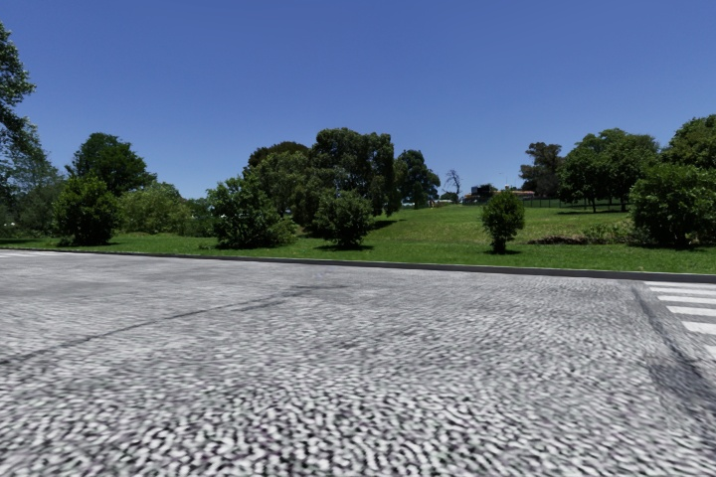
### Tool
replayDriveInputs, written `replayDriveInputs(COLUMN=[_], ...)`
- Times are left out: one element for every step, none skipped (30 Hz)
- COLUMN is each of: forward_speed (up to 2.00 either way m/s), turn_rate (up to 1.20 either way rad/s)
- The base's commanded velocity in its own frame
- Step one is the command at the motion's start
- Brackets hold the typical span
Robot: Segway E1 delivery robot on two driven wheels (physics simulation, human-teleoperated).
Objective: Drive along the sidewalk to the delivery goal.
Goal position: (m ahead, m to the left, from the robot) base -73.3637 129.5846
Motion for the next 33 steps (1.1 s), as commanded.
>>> replayDriveInputs(forward_speed=[0.0,0.0,0.0,0.0,0.0,0.0,0.0,0.0,0.0,0.0,0.0,0.0,0.0,0.0,0.0,0.0,0.0,0.0,0.0,0.0,0.0,0.0,0.0,0.0,0.0,0.0,0.0,0.0,0.0,0.0,-0.14,-0.14,-0.26], turn_rate=[0.0,0.0,0.0,0.0,0.0,0.0,0.0,0.0,0.0,0.0,0.0,0.0,0.0,0.0,0.0,0.0,0.0,0.0,0.0,0.0,0.0,0.0,0.0,0.0,0.0,0.0,0.0,0.0,0.0,0.0,0.11,0.11,0.2])
